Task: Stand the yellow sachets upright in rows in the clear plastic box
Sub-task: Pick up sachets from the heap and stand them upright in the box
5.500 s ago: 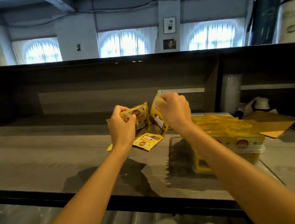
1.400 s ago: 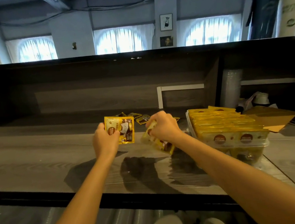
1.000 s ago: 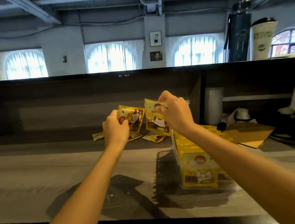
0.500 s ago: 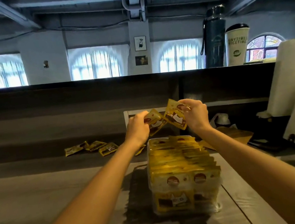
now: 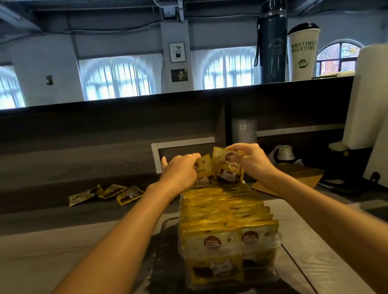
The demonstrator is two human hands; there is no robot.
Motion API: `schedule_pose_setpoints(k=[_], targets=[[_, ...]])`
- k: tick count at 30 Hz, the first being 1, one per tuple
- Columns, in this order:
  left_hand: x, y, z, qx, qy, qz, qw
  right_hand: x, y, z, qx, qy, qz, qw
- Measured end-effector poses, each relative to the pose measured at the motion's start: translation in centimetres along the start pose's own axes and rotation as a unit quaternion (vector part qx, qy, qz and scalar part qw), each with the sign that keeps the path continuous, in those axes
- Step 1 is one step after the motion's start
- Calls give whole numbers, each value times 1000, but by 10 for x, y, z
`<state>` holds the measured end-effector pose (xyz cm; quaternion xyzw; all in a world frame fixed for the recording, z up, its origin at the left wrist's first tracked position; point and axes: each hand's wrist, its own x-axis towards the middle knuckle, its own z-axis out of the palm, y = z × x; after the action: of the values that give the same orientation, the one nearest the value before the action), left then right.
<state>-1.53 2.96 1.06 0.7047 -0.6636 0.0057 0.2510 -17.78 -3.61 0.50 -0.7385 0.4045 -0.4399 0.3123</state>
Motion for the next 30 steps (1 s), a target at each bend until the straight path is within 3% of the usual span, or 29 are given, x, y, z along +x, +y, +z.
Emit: schedule_pose_setpoints(k=[9, 16, 21, 25, 27, 30], targets=[[-1, -4, 16, -14, -150, -49, 987, -6, 5, 8, -166, -88, -23, 982], [1, -10, 19, -84, 12, -56, 995, -7, 12, 9, -211, -75, -58, 973], [6, -11, 23, -136, 12, -103, 985, 0, 12, 12, -277, -109, -15, 955], [6, -8, 21, -129, -66, -102, 984, 4, 11, 15, -287, -144, 21, 947], [3, -8, 20, -112, -74, -91, 987, 0, 8, 15, -281, -112, 22, 953], [-3, -10, 11, -105, -25, -95, 990, -12, -9, 18, -280, -42, -13, 959]])
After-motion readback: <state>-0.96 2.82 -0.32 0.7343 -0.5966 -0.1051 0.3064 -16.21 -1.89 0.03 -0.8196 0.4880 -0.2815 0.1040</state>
